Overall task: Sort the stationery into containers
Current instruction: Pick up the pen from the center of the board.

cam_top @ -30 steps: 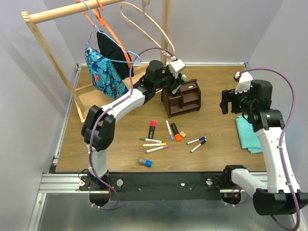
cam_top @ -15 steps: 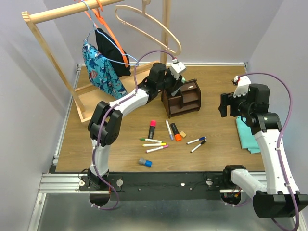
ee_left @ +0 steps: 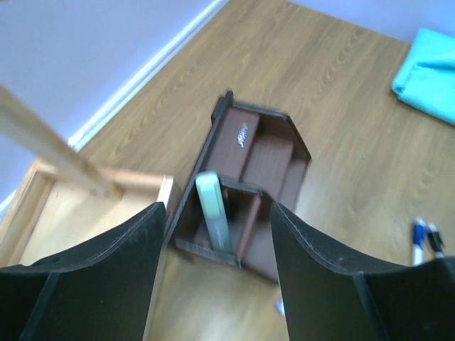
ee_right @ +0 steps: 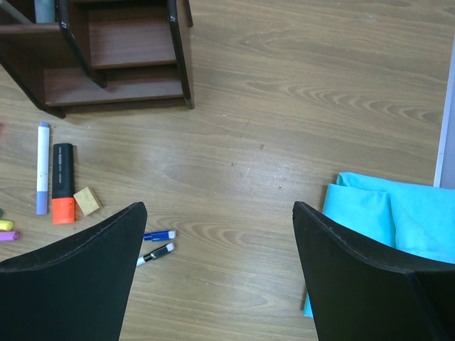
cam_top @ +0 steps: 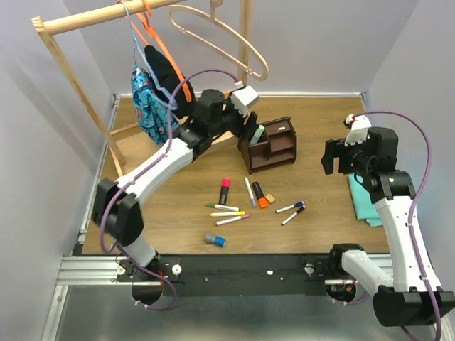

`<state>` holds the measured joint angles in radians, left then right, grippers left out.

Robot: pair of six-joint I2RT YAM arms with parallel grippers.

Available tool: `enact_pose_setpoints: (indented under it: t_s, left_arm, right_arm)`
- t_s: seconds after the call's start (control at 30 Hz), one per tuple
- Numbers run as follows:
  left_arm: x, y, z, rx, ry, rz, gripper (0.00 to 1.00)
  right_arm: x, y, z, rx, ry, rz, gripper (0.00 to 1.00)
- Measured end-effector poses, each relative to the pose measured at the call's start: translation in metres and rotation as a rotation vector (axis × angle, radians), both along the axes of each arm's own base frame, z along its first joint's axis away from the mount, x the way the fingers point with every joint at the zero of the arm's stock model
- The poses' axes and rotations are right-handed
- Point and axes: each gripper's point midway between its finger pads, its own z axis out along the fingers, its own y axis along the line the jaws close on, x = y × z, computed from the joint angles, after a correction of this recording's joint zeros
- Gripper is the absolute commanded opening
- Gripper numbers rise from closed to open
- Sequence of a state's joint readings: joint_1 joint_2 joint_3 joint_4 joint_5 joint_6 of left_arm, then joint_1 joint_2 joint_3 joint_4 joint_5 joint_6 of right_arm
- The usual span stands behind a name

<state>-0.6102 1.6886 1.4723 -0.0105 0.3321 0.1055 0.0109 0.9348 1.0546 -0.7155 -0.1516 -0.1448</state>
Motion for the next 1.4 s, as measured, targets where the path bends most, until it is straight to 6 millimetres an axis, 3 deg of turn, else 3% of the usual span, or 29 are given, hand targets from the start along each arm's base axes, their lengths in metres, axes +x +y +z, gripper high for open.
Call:
enact_pose_setpoints:
  t_s: [0.1, 0.2, 0.3, 0.33, 0.4, 0.47, 0.53, 0.6, 0.8, 1.1, 1.4]
  left_arm:
    - [-0.028, 0.026, 0.006, 0.034, 0.030, 0.031, 0.69]
    - [-0.056, 0.054, -0.018, 0.132, 0.137, 0.064, 0.64]
    - [-0.070, 0.071, -0.073, 0.277, 0.325, 0.100, 0.62]
    - [-0.074, 0.077, -0.105, 0.350, 0.422, 0.122, 0.61]
    - [-0.084, 0.087, -0.150, 0.455, 0.565, 0.152, 0.62]
    - [-0.094, 0.098, -0.185, 0.539, 0.680, 0.182, 0.62]
    - [-0.102, 0.106, -0.205, 0.595, 0.752, 0.211, 0.62]
    - [-0.106, 0.112, -0.211, 0.631, 0.786, 0.239, 0.62]
    - [-0.093, 0.105, -0.201, 0.610, 0.777, 0.272, 0.62]
    - [-0.094, 0.104, -0.227, 0.644, 0.841, 0.288, 0.64]
    - [-0.089, 0.100, -0.236, 0.656, 0.858, 0.290, 0.64]
  right_arm:
    - [-0.001, 0.000, 0.003, 0.000, -0.016, 0.000, 0.91]
    - [-0.004, 0.000, 0.004, 0.010, -0.026, -0.007, 0.91]
    - [-0.005, 0.001, 0.003, 0.022, -0.024, -0.018, 0.91]
    - [-0.005, 0.001, 0.003, 0.025, -0.023, -0.021, 0.91]
    - [-0.005, 0.000, 0.002, 0.031, -0.022, -0.030, 0.91]
    - [-0.004, 0.001, 0.003, 0.038, -0.025, -0.034, 0.91]
    - [-0.004, 0.001, 0.004, 0.042, -0.027, -0.037, 0.91]
    - [-0.003, -0.001, 0.004, 0.047, -0.028, -0.047, 0.91]
    - [-0.005, -0.007, 0.005, 0.051, -0.036, -0.075, 0.91]
    - [-0.009, -0.010, 0.010, 0.051, -0.057, -0.087, 0.91]
    - [-0.010, -0.011, 0.004, 0.055, -0.042, -0.095, 0.91]
